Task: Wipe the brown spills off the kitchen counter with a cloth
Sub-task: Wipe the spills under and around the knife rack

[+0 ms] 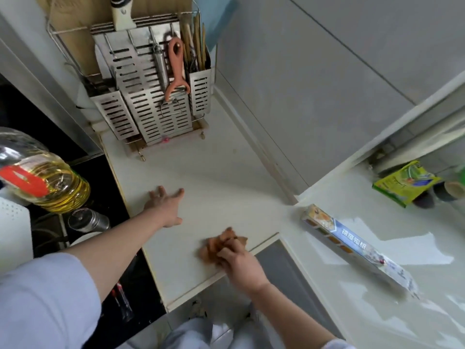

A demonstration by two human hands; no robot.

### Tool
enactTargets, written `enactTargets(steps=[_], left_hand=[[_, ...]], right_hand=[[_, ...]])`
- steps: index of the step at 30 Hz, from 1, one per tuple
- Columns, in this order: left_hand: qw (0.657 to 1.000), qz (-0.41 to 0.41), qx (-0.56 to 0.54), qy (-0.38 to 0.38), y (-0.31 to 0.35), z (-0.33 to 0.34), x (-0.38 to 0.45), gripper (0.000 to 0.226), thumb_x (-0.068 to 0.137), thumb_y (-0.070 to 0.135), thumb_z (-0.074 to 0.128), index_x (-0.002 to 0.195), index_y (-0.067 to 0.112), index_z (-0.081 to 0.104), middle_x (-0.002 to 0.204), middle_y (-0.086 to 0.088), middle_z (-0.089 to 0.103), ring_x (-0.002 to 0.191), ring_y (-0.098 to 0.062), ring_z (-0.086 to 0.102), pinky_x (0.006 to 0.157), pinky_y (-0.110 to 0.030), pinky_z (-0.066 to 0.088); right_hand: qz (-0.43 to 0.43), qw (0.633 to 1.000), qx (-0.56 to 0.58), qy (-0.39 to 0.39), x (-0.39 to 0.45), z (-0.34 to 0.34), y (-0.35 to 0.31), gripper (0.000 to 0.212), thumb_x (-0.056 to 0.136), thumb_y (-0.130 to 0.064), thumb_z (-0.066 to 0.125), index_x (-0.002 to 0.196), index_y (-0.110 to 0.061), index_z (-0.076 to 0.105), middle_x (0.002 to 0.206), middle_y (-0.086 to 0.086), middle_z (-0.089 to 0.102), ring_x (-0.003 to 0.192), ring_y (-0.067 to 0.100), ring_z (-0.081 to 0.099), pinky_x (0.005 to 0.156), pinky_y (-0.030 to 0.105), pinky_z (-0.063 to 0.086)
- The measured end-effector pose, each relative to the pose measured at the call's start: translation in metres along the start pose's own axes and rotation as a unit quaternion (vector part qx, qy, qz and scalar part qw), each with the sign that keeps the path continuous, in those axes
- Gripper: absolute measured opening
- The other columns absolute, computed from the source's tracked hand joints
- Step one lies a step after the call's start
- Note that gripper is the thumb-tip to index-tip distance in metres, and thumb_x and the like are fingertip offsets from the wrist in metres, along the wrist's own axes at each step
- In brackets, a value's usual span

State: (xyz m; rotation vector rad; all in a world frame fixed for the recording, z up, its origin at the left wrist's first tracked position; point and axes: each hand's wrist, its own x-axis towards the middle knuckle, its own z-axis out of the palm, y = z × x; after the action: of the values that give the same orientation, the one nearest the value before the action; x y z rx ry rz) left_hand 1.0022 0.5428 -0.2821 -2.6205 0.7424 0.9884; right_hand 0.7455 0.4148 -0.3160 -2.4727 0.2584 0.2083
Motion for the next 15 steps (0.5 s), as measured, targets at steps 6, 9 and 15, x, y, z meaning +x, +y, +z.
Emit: enactTargets(steps=[6,9,15], left_hand=[[0.992,0.087,-0.069,0.06,0.109,-0.021,-0.036,0.067,0.088,0.048,0.06,0.147,0.025,0.038,0.145,-0.012,0.043,0.132,-0.032,0.045,0.103,-0.038,0.044],[0.974,0.204,-0.081,0.064,0.18,-0.032,-0.055,0.054,0.088,0.042,0.057,0.14,0.029,0.048,0.14,-0.004,0.051,0.127,-0.025,0.052,0.101,-0.033,0.044],[0.894,0.426,0.004,0.136,0.336,-0.043,-0.084,0.055,0.087,0.027,0.059,0.141,0.029,0.048,0.134,-0.001,0.052,0.126,-0.023,0.046,0.101,-0.037,0.042]], right_hand=[[0.157,0.967,0.099,0.177,-0.026,-0.098,0.045,0.023,0.088,-0.017,0.062,0.108,-0.027,0.066,0.108,-0.004,0.057,0.094,0.013,0.059,0.078,0.026,0.046],[0.211,0.922,0.211,0.246,-0.08,-0.148,0.068,0.033,0.085,-0.015,0.065,0.116,-0.025,0.06,0.098,-0.005,0.066,0.081,0.007,0.065,0.073,0.025,0.053],[0.329,0.771,0.379,0.392,-0.178,-0.235,0.148,0.011,0.093,-0.005,0.057,0.101,-0.004,0.065,0.081,0.015,0.074,0.055,0.023,0.05,0.05,0.034,0.042]])
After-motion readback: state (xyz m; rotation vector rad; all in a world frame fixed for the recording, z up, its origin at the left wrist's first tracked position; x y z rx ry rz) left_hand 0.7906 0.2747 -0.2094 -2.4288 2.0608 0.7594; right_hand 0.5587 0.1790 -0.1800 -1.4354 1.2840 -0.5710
